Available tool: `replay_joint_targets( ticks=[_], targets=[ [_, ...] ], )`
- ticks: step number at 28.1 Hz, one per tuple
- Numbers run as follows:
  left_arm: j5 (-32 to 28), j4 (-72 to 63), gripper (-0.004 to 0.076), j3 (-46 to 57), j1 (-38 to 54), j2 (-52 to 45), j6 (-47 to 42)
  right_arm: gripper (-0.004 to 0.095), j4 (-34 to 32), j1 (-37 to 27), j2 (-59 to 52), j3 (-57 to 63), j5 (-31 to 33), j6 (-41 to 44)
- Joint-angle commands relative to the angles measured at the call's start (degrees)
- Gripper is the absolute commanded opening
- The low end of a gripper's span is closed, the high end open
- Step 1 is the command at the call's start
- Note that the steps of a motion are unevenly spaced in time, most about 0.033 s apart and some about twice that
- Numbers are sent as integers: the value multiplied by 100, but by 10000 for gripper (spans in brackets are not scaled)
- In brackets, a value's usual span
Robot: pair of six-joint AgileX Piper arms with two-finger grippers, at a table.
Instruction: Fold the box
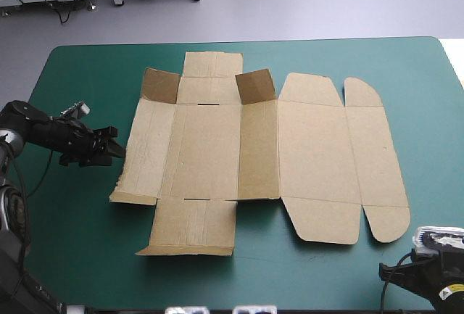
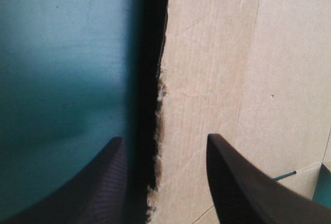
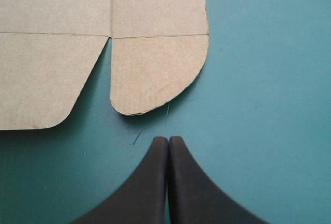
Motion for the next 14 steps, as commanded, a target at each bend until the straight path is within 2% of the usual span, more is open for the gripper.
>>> replay_joint_targets(
  ticks=[1,14],
  targets=[
    [494,-331,351,-35,-31,-250,36,-20,-8,24,64,-147,-283,-7],
    [494,-335,351,0,-214,-237,70,-20,-8,24,64,-147,-283,-7]
  ],
)
